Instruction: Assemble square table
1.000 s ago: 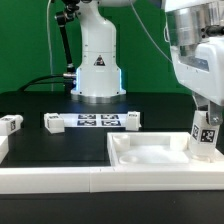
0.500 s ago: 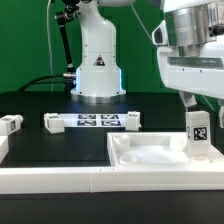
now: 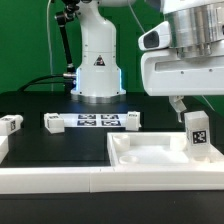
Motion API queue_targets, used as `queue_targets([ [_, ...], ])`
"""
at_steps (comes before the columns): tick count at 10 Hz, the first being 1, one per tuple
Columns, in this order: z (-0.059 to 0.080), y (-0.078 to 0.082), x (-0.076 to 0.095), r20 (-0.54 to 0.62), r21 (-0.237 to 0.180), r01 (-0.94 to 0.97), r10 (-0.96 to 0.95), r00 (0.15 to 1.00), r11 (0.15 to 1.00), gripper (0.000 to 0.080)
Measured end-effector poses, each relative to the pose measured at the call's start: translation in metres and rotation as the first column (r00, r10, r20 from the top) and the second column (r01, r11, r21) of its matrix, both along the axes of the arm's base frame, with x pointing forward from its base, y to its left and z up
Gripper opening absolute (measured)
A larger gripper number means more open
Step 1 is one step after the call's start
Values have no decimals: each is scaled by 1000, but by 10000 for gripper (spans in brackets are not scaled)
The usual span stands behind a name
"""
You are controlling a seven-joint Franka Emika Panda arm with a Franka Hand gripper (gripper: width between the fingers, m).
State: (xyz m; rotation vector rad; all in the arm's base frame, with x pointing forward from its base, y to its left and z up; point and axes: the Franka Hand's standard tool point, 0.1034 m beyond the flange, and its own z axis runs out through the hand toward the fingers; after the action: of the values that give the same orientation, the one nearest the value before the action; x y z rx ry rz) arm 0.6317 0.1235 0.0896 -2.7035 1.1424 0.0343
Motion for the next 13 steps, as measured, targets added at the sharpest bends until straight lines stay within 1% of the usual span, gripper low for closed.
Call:
queue_targets([
  [2, -1, -1, 0, 40, -18, -200, 201, 979, 980, 648],
  [3, -1, -2, 0, 61, -31, -310, 311, 948, 950, 648],
  [4, -1, -3, 0, 73, -41, -380, 382, 921, 924, 648],
  [6, -2, -3, 1, 95, -64, -516, 520, 849, 854, 648],
  [7, -2, -4, 1, 106, -79, -593, 599, 794, 801, 648],
  [8, -1, -5, 2, 112, -88, -633, 639, 761, 769, 648],
  [9, -1, -6, 2, 113, -89, -636, 642, 759, 767, 647],
  [10, -1, -6, 2, 113, -89, -634, 640, 760, 768, 477],
  [11, -2, -6, 2, 113, -88, -634, 640, 760, 768, 477],
  [12, -2, -7, 2, 113, -90, -633, 640, 760, 769, 300],
  [13, -1, -10, 3, 114, -94, -630, 637, 763, 771, 300],
])
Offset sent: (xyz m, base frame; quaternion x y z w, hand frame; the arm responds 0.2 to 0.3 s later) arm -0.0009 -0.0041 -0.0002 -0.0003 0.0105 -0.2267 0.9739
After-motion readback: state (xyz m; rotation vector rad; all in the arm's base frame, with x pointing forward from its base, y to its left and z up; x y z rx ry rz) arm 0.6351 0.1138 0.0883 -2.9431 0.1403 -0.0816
